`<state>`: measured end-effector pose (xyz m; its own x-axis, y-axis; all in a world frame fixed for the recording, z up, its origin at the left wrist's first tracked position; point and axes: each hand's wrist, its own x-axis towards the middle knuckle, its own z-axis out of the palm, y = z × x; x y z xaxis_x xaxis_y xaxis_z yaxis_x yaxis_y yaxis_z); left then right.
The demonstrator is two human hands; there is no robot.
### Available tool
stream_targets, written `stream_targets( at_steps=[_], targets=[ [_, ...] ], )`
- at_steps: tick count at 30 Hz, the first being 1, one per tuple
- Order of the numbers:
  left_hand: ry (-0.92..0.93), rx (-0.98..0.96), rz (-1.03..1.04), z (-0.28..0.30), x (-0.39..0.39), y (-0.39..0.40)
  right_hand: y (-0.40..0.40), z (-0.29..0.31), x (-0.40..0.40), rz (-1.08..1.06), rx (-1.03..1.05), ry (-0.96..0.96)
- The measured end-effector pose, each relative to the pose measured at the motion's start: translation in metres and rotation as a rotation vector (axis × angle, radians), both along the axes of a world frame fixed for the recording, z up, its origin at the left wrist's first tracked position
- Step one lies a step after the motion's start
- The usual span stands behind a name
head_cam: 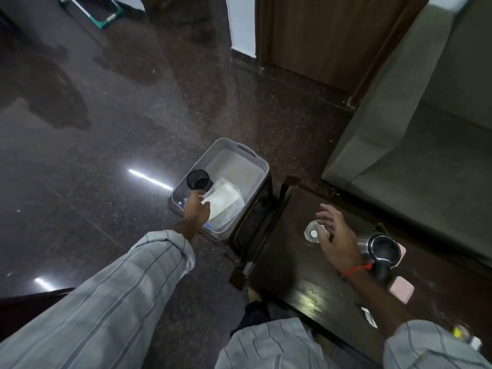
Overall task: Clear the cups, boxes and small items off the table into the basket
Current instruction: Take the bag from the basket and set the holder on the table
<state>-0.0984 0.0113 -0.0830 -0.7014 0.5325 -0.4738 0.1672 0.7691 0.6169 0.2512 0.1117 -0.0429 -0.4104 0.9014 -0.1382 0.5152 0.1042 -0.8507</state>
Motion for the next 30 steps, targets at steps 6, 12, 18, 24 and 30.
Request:
stream_targets(
  at_steps=[6,12,18,24,30],
  targets=[
    [-0.047,-0.049,0.019,-0.037,-0.035,0.028,0.005,-0.02,-0.03,0.027,-0.022,-0.022],
    [-0.014,-0.253,0.149,-0.073,-0.059,0.03,0.004,-0.043,-0.042,0.069,-0.062,-0.055],
    [-0.013,-0.492,-0.011,-0.09,-0.065,0.045,0.008,-0.055,-0.041,0.053,-0.133,-0.081],
    [0.186,-0.742,-0.389,-0.096,-0.063,0.036,0.019,-0.054,-0.04,0.059,-0.166,-0.094],
    [0.403,-0.587,-0.605,-0.075,-0.06,0.029,0.024,-0.038,-0.057,0.08,-0.162,-0.038]
  ],
)
